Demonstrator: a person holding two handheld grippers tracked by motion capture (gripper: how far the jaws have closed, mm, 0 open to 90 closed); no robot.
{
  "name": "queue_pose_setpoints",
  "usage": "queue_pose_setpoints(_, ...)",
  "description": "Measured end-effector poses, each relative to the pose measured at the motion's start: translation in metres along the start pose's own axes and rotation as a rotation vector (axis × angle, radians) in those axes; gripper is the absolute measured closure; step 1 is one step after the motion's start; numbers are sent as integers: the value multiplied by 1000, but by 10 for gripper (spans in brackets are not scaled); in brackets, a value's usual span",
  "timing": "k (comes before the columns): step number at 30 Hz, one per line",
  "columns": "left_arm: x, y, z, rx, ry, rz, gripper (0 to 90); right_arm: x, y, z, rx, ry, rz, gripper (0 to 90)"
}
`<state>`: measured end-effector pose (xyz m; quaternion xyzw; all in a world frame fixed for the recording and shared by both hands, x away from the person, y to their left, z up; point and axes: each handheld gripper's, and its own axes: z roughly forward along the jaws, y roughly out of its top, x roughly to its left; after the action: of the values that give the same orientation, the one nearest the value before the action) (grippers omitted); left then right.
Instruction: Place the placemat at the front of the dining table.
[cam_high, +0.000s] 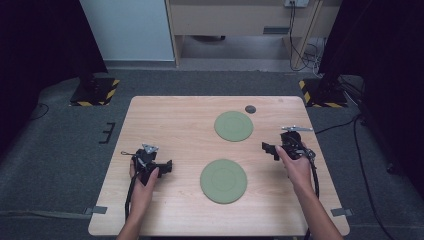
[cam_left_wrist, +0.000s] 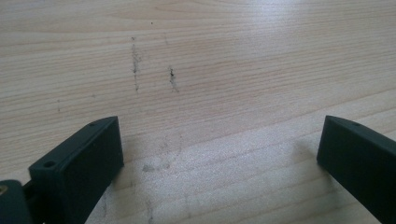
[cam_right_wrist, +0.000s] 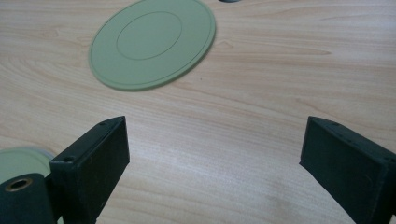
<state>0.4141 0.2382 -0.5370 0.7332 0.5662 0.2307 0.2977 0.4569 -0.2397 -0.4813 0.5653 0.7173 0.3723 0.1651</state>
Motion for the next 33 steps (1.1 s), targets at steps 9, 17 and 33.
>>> queue_pose_setpoints(9,0,0,0,0,1,0,0,2,-12,-4,13,-1,-23,75)
queue_pose_setpoints(17,0,0,0,0,1,-1,0,4,-26,-5,22,4,-26,75)
queue_pose_setpoints(33,0,0,0,0,1,-1,0,2,-55,-5,56,-13,-14,76)
